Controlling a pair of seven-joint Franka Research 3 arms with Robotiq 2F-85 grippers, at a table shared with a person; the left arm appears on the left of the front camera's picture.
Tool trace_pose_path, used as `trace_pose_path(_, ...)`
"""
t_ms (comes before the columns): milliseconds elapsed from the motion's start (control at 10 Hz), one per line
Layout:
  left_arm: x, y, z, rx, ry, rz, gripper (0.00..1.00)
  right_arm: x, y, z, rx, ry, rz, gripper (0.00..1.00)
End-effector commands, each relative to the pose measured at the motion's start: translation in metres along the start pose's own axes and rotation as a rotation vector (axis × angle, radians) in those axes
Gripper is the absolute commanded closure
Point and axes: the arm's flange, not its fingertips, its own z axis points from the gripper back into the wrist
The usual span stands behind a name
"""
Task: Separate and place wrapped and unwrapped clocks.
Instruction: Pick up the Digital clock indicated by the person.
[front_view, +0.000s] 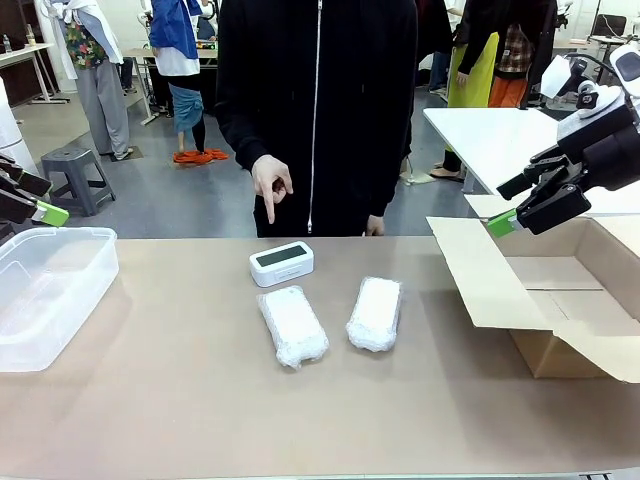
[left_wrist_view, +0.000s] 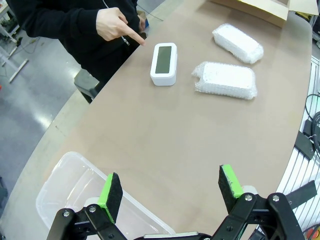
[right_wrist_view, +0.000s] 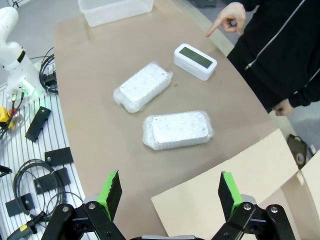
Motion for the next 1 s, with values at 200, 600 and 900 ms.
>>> trace_pose_path(200, 0.074, 0.019, -0.021, -0.045, 0.122, -0.105, 0.0, -0.001, 0.0, 0.0, 0.017, -0.013, 0.002, 0.0)
trace_pose_path(600, 0.205, 0.031, -0.106, -0.088, 0.318, -0.15, 0.0, -0.001, 0.0, 0.0, 0.017, -0.013, 0.002, 0.0)
trace_pose_path(900, 0.239, 0.015, -0.202, -0.115, 0.479, -0.179, 0.0, -0.001, 0.0, 0.0, 0.017, -0.013, 0.002, 0.0)
